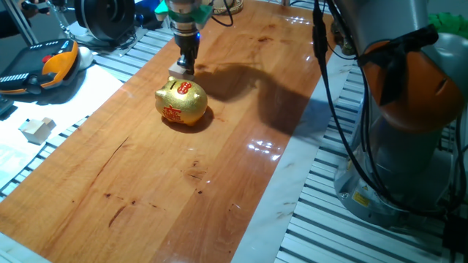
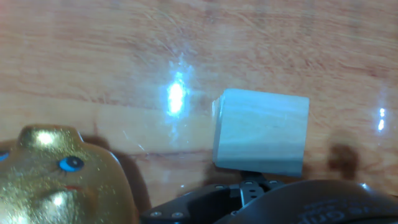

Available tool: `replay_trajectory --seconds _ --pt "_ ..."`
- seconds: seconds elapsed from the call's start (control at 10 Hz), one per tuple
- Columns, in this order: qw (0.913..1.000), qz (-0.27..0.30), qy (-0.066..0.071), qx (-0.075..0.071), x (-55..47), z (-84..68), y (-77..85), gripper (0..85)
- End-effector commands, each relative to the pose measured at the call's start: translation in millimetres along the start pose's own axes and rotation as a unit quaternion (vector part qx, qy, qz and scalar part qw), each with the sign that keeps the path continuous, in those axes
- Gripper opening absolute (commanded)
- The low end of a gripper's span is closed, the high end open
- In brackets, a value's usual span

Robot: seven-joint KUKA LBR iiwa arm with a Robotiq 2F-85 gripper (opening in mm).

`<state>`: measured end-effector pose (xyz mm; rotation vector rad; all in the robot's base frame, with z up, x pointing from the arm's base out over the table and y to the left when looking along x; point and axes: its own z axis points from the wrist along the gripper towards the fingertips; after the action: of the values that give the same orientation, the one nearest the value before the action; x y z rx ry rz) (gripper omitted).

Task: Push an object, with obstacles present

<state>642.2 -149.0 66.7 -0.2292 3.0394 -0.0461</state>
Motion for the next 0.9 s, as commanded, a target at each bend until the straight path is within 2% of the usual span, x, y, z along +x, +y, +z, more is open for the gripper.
replay_trajectory --seconds 0.0,0.4,0.8 --pt "1.0000 0.000 0.002 0.001 -2.4 -0.6 0.9 0.0" --pt "1.0000 -0.002 -0.004 0.004 -11.1 2.2 1.7 0.0" --pt "1.0000 0.004 -0.002 0.006 -24.3 -4.4 1.1 0.0"
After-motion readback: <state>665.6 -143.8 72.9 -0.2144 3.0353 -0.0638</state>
